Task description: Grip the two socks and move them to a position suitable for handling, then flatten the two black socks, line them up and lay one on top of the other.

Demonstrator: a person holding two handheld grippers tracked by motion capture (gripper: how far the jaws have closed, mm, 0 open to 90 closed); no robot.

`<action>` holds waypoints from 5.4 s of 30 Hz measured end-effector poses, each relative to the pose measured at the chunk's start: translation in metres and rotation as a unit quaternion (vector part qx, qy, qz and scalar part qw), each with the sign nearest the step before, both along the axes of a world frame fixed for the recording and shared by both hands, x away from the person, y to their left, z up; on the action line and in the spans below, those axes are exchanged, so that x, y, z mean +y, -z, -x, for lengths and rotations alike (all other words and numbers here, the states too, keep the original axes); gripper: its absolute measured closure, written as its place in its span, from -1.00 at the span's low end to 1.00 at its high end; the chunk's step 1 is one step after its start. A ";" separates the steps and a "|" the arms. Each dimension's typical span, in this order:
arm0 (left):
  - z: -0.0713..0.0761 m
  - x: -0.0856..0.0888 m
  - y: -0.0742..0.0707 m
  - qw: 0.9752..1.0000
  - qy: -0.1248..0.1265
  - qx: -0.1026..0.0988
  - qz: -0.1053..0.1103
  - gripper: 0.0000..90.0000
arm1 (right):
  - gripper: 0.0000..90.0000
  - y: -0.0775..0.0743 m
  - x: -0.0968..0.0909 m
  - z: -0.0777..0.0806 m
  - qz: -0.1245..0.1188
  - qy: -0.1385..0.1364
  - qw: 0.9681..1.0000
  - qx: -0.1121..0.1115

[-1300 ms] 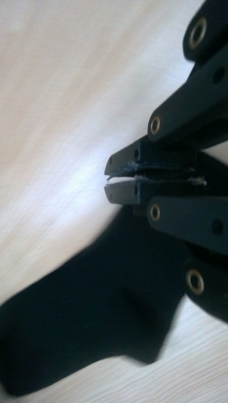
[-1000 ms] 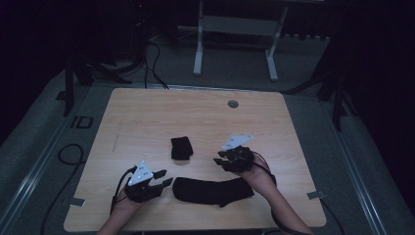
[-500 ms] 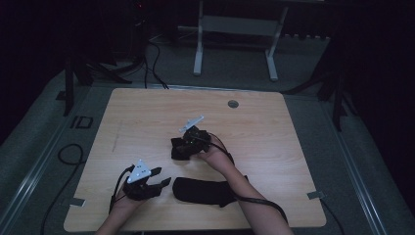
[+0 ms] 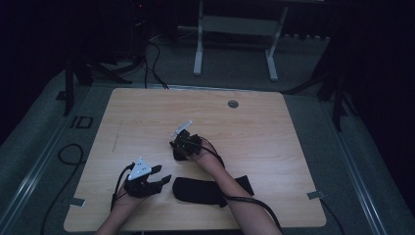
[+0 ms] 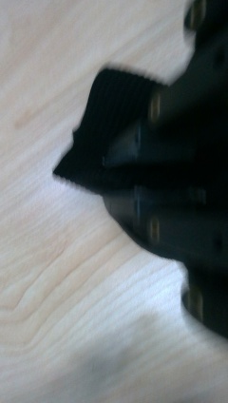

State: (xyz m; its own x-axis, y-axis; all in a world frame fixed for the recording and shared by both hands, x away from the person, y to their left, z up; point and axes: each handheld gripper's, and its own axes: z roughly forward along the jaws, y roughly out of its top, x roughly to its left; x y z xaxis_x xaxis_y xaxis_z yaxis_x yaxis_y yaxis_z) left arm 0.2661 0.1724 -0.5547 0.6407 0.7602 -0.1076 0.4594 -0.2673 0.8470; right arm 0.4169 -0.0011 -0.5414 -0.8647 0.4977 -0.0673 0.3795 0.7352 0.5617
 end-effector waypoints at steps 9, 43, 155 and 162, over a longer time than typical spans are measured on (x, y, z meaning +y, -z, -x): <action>-0.018 -0.014 -0.001 1.000 -0.009 0.003 -0.003 -0.01 | 0.84 -0.034 -0.037 0.015 -0.088 0.020 0.996 0.008; -0.055 -0.035 -0.025 0.999 -0.006 -0.023 -0.045 0.83 | 0.83 -0.054 -0.164 0.016 -0.148 0.110 0.983 0.007; -0.019 -0.056 -0.011 0.983 0.099 0.120 -0.102 0.90 | 0.90 -0.002 -0.255 0.129 -0.098 0.148 0.983 0.055; -0.021 -0.052 -0.001 0.984 0.091 0.123 -0.093 0.88 | 0.89 0.002 -0.252 0.127 -0.087 0.151 0.984 0.049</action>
State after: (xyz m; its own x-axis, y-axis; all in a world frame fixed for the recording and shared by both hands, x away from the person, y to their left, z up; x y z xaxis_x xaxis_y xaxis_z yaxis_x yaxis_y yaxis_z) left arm 0.2874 0.1200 -0.5538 0.7394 0.6571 -0.1468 0.5750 -0.5029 0.6453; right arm 0.2898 -0.2536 -0.5437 -0.6742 0.7292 0.1170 0.6238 0.4775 0.6187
